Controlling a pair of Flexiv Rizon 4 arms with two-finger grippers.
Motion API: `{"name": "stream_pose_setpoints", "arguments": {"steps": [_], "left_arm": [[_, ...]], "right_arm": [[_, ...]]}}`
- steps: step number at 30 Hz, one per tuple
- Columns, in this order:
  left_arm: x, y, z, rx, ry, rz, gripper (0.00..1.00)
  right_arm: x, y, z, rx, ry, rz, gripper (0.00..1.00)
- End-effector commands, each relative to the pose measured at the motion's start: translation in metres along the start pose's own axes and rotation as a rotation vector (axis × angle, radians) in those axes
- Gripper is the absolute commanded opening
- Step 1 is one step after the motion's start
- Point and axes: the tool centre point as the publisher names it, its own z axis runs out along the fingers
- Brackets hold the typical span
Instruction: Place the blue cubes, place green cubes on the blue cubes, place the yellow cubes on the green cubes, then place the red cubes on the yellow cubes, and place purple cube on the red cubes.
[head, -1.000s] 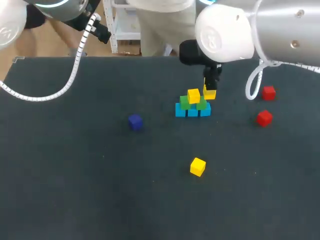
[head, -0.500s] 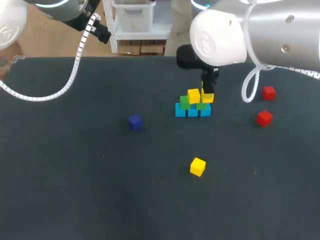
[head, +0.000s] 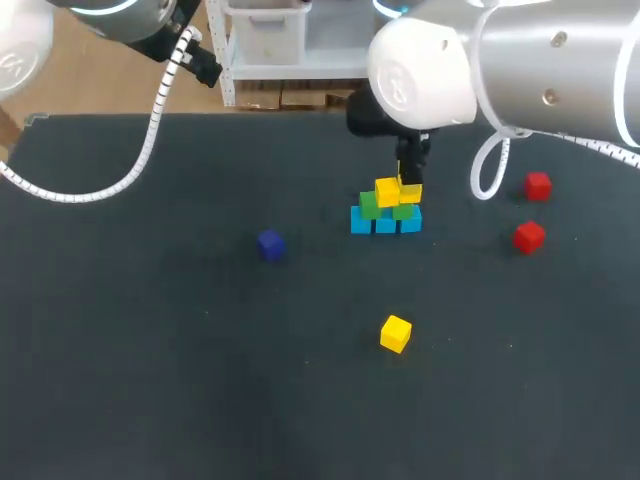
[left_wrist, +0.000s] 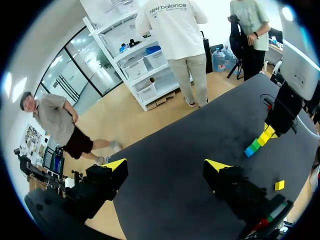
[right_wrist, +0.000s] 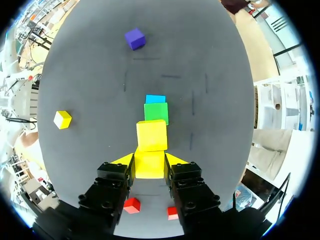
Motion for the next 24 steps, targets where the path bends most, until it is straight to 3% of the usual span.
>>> {"name": "stream_pose_setpoints", "arguments": {"steps": [1,12,24], "left_arm": [[0.0004,0.0004,0.0000,0.001,-0.001,0.001,1.00],[0.0004,0.0004,0.0000,0.001,-0.001,0.001,1.00],[0.0004,0.0004,0.0000,0.001,-0.001,0.001,1.00]], "right_arm": [[-0.0005,-0.0039,0.0011,-0.010,0.000,-0.001,0.00],[0.0020,-0.0069,0.0043,-0.016,-0.004,0.004,0.09],[0.0022,-0.0087,0.0052,-0.017,-0.009,0.003,0.07]]}}
